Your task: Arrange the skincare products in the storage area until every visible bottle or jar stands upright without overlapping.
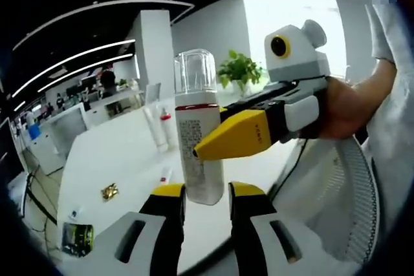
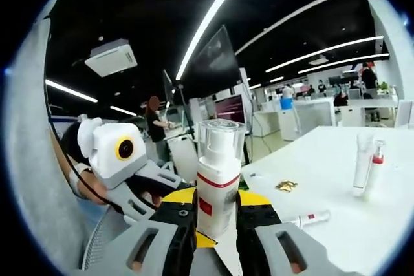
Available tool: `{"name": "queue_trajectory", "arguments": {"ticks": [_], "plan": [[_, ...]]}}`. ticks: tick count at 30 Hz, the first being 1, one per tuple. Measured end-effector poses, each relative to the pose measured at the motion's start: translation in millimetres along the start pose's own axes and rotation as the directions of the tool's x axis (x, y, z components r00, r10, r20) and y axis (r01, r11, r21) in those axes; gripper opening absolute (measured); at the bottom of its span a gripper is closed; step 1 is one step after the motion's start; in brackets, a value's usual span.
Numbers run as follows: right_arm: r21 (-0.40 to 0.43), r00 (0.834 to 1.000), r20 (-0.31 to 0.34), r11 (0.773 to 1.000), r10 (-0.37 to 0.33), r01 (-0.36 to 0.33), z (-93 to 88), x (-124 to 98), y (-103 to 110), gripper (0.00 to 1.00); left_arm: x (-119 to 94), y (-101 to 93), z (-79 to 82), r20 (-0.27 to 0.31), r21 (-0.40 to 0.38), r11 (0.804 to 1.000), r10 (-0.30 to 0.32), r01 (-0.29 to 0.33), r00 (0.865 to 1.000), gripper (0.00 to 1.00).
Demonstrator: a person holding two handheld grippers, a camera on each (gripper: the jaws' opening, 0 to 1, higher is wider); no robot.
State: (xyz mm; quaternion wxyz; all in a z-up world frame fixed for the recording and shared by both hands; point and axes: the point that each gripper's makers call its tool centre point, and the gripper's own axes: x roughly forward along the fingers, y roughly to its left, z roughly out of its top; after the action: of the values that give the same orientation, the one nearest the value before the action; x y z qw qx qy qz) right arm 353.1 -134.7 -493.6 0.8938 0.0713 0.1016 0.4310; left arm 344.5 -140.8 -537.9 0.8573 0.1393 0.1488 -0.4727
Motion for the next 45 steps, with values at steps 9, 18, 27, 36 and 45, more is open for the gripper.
{"name": "queue_trajectory", "arguments": {"ticks": [9, 18, 27, 36, 45], "plan": [[-0.01, 0.999, 0.018, 0.999, -0.039, 0.039, 5.3, -4, -7, 0.15, -7, 35.7, -12.5, -0.07, 0.082, 0.995, 0.065, -0.059, 0.995, 0.33], [-0.04, 0.997, -0.005, 0.996, -0.081, 0.081, 8.8, -8, -19, 0.16, -13, 81.6, -42.2, -0.196, 0.223, 0.971, 0.135, -0.09, 0.971, 0.28], [-0.051, 0.99, -0.026, 0.989, -0.142, 0.14, 12.9, -20, -51, 0.16, -9, 80.8, -79.0, -0.297, 0.254, 0.963, 0.163, -0.087, 0.941, 0.21], [-0.072, 0.972, -0.08, 0.974, -0.219, 0.214, 8.0, -24, -98, 0.16, -11, 87.8, -94.5, -0.353, 0.233, 0.969, 0.162, -0.081, 0.922, 0.15], [-0.088, 0.964, -0.079, 0.965, -0.254, 0.247, 23.4, -11, -130, 0.16, -13, 91.1, -98.5, -0.37, 0.218, 0.971, 0.173, -0.096, 0.913, 0.16]]}}
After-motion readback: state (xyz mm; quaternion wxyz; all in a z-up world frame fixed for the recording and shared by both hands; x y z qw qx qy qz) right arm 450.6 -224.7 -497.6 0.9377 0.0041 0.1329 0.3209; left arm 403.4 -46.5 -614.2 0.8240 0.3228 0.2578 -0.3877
